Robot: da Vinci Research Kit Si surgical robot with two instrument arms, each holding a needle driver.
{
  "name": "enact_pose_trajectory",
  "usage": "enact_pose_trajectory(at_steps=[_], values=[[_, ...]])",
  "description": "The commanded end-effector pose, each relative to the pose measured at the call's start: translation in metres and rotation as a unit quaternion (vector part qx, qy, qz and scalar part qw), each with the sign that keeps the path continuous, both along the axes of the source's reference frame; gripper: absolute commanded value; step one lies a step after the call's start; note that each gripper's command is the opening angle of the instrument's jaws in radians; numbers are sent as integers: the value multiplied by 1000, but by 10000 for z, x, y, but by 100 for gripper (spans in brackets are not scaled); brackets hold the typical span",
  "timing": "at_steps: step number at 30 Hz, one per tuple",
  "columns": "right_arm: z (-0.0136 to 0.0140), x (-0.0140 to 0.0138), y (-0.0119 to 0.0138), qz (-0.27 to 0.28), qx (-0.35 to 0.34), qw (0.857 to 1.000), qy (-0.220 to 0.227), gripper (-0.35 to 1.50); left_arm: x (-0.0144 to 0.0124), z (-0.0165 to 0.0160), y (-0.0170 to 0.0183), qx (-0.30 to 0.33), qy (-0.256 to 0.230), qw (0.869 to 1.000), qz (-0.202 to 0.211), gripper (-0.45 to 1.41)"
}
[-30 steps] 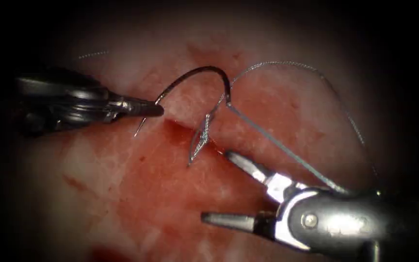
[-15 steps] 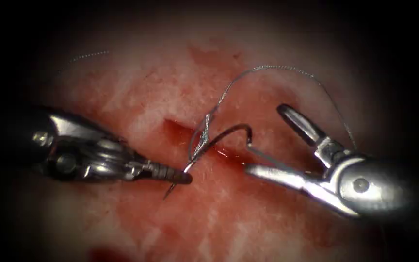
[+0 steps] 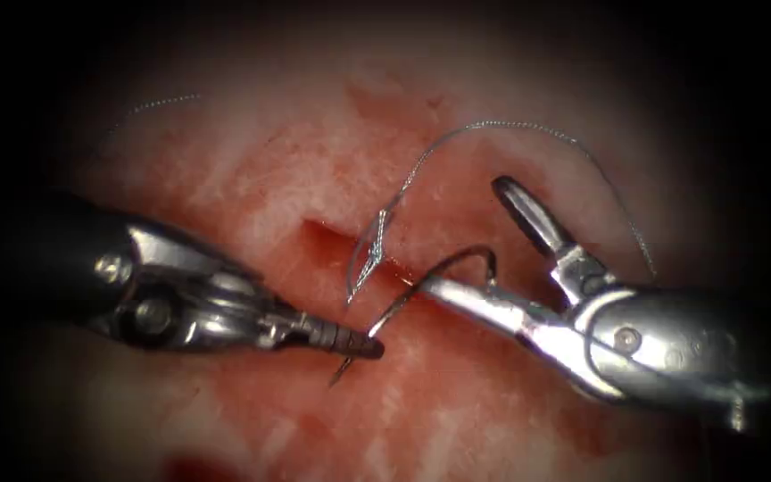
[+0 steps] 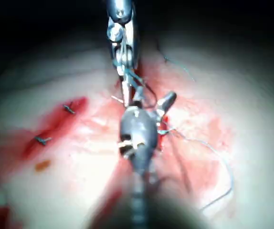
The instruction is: Wound Closure
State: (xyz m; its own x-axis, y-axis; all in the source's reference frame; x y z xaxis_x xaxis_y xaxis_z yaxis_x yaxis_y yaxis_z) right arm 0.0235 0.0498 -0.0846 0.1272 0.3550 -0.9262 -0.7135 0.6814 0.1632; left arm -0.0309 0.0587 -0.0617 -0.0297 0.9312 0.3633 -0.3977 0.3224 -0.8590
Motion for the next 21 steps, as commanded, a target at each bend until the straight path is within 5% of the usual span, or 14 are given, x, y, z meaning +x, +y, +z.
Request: enact_pose_trajectory(at_steps=[1,3,5,13,14,15,16,17,18,21], values=[[6,7,-3,4,-1,1000,-2,37,-5,6,-5,0,-2,1000,0,-35],[9,8,-4,13,-4,1000,-6,27,-6,5,-5,0,-3,1000,1,-35],[8,9,-5,17,-4,1000,-8,-30,-6,5,-5,0,-4,1000,2,-35],[16,0,-9,-10,-2,1000,-5,-35,-10,-4,-6,3,-7,1000,4,-35],[13,-5,-8,-20,-13,1000,-9,-35,-16,-5,-5,-62,-22,997,26,8],[11,-12,-5,-28,-20,999,-15,-35,-26,-2,-2,-150,-47,987,41,46],[10,-17,-3,-32,-26,999,-19,-35,-34,3,2,-225,-63,971,50,61],[10,-19,-3,-35,-28,999,-19,-35,-39,6,2,-272,-69,958,60,64],[10,-22,-3,-41,-33,998,-19,-35,-47,17,-1,-350,-86,930,75,67],[11,-33,-3,-58,-53,996,-36,-35,-52,41,-7,-394,-113,908,90,68]])
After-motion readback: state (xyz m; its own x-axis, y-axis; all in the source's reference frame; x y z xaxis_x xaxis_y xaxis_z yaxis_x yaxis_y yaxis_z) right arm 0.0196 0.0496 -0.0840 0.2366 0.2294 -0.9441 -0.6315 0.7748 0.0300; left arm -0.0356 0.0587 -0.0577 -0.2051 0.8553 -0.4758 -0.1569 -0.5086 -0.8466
